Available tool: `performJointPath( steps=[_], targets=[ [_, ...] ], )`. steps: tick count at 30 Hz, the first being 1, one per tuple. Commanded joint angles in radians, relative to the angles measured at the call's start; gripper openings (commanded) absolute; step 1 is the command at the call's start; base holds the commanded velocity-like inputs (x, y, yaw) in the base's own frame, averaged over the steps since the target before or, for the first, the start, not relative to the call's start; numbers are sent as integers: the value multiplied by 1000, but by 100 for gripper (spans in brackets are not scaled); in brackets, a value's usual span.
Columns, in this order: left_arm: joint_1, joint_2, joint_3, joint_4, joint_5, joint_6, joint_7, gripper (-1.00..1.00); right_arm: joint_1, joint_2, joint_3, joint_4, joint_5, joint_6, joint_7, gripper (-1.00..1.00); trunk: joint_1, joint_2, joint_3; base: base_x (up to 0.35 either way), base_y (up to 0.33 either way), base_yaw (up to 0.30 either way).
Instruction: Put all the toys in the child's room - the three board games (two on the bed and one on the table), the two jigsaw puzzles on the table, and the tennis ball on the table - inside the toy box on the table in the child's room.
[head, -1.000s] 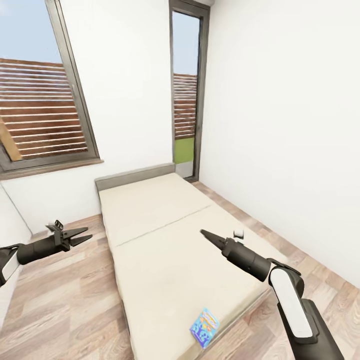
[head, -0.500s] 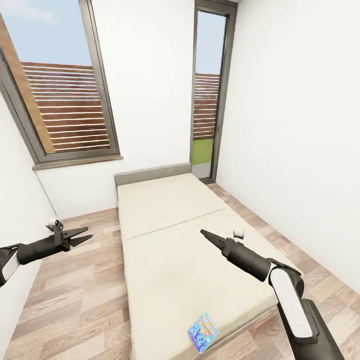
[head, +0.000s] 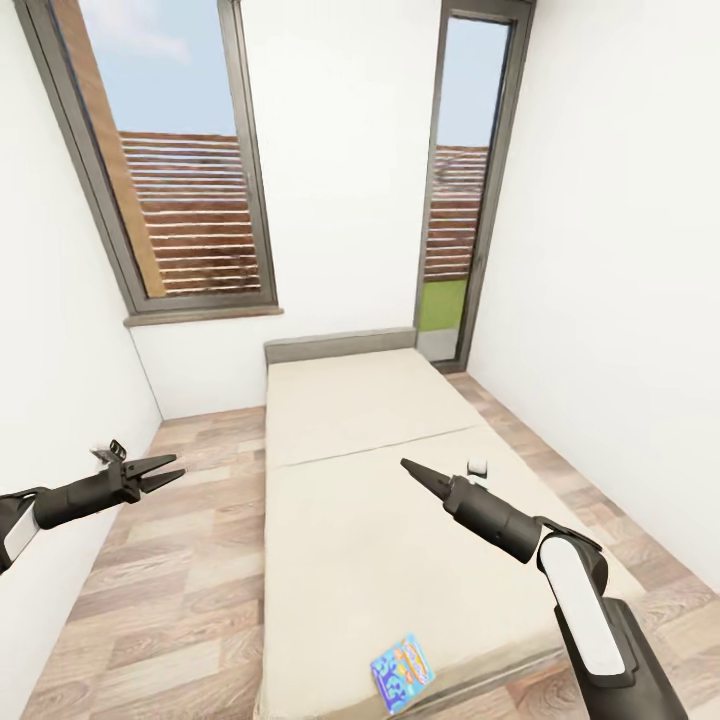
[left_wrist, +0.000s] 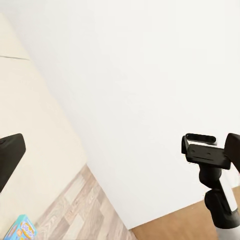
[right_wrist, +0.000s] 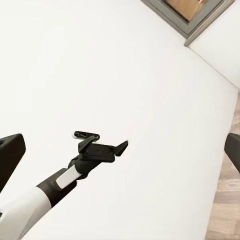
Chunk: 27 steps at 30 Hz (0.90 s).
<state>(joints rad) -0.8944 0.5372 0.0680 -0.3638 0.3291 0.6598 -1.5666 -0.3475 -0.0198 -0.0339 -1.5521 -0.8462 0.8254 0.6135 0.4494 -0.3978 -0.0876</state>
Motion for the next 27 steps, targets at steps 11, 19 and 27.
performJointPath(
  steps=[11, 19, 27],
  targets=[
    [-1, 0, 1, 0, -2, 11, -4, 100, -1, 0, -1, 0, -2, 6, 1, 100, 1, -2, -2, 0, -260, 288],
    [-1, 0, 1, 0, -2, 11, -4, 100, -1, 0, -1, 0, -2, 6, 0, 100, 1, -2, -2, 0, -249, 288],
    [-1, 0, 1, 0, -2, 11, -4, 100, -1, 0, -1, 0, -1, 6, 0, 100, 1, -2, -2, 0, -229, 288]
  ],
)
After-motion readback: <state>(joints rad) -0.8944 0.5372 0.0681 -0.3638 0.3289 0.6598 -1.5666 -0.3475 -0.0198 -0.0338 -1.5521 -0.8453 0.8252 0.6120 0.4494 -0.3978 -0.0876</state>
